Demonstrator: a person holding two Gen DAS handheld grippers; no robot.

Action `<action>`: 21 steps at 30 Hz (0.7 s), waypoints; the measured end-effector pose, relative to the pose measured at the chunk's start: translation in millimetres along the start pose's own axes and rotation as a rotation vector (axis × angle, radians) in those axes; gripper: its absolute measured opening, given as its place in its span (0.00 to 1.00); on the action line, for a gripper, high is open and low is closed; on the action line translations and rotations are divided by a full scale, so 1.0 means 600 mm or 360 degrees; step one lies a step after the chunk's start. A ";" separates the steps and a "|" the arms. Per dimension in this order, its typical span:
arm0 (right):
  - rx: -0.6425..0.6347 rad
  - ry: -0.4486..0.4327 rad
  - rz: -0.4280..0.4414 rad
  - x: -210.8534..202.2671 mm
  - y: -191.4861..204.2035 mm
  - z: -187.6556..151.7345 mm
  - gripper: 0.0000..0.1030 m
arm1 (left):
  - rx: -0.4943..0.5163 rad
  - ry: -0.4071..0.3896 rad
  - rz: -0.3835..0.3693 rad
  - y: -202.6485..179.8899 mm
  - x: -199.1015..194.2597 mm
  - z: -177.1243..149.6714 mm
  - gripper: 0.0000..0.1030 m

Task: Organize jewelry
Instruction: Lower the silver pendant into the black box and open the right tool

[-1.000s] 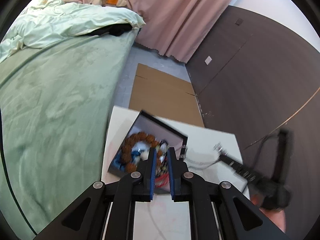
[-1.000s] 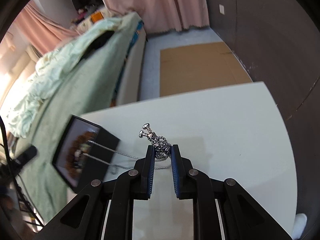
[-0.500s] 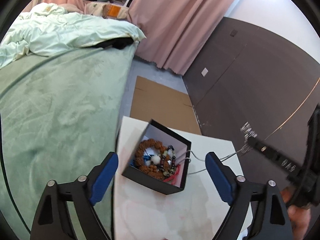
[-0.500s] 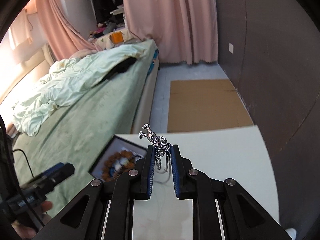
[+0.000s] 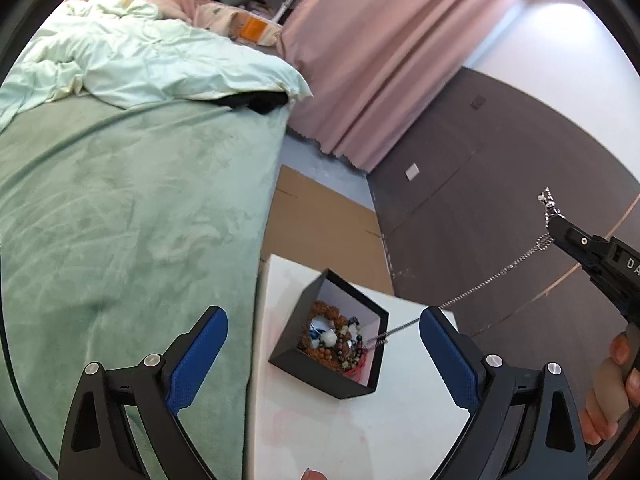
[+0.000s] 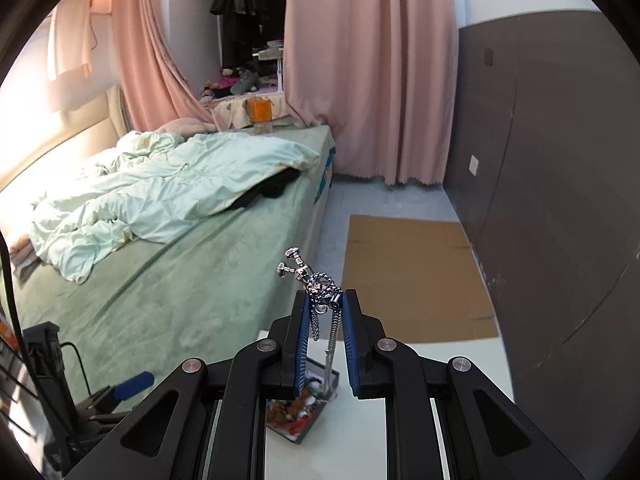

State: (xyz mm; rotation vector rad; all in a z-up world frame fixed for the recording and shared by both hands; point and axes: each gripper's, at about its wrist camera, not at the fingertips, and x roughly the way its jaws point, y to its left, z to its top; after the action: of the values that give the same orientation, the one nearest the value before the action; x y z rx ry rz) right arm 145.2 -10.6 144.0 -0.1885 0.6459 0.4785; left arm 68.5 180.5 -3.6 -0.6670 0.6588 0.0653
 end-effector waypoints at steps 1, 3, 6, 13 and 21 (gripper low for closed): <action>-0.0005 -0.0010 0.0000 -0.003 0.007 0.005 0.17 | -0.0009 -0.0014 -0.0004 0.002 -0.005 0.003 0.94; -0.0016 -0.0026 -0.0001 -0.008 0.017 0.013 0.17 | -0.0023 -0.0018 -0.0008 0.006 -0.008 0.006 0.94; -0.0023 -0.0040 -0.0007 -0.010 0.031 0.023 0.17 | -0.0059 -0.0016 -0.0017 0.014 -0.011 0.010 0.94; -0.0029 -0.0010 -0.0012 0.007 0.048 0.027 0.17 | -0.0130 -0.0043 -0.0042 0.031 -0.021 0.020 0.94; 0.0065 0.0145 0.0074 0.055 0.029 -0.017 0.50 | -0.0170 -0.0049 -0.0029 0.041 -0.026 0.023 0.94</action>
State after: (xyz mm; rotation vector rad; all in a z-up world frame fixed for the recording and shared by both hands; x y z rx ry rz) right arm 154.4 13.9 115.0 -0.1574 0.7501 0.5034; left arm 56.8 210.4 0.0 -0.7732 0.6228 0.0938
